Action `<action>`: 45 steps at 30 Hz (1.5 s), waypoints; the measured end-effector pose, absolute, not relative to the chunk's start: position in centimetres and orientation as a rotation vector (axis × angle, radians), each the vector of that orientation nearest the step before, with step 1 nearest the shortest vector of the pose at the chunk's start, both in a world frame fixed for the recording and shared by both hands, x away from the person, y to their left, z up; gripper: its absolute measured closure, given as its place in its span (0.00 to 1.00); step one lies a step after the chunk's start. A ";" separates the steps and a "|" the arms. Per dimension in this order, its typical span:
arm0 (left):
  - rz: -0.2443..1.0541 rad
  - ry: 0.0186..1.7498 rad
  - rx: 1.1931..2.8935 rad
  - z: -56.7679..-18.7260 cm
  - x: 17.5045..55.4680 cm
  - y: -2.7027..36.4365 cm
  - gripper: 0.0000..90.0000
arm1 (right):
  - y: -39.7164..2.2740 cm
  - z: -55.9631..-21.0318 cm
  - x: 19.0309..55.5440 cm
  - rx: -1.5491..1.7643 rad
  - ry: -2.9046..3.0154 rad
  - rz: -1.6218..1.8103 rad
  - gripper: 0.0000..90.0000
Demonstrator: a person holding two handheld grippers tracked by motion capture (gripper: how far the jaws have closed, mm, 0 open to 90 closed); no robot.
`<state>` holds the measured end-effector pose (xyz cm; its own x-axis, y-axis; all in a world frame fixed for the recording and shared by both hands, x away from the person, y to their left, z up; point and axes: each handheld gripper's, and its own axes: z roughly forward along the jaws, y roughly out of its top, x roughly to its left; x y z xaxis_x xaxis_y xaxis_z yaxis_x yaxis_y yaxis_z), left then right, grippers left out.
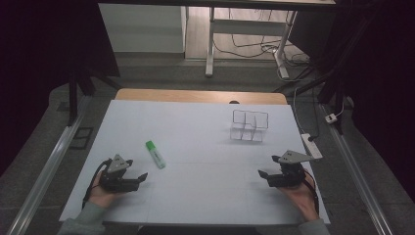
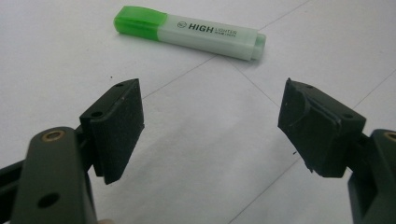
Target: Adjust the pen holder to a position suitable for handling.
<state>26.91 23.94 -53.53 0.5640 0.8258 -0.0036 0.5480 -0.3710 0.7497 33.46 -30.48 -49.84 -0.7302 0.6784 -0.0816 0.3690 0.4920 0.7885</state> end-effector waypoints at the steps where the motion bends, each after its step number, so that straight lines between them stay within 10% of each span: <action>1: 0.490 1.097 2.073 -53.5 26.9 23.9 0.25 | -30.5 -49.8 33.5 0.872 2.358 1.111 0.21; 45: 0.491 1.092 2.074 -53.4 26.8 23.7 0.25 | -29.6 -47.3 36.0 0.934 2.299 1.091 0.30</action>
<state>26.77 23.72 -53.41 0.5669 0.8238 -0.0021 0.5454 -0.3734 0.7504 36.02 -29.55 -47.28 -0.6818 0.7261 -0.0895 0.3900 0.4642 0.7952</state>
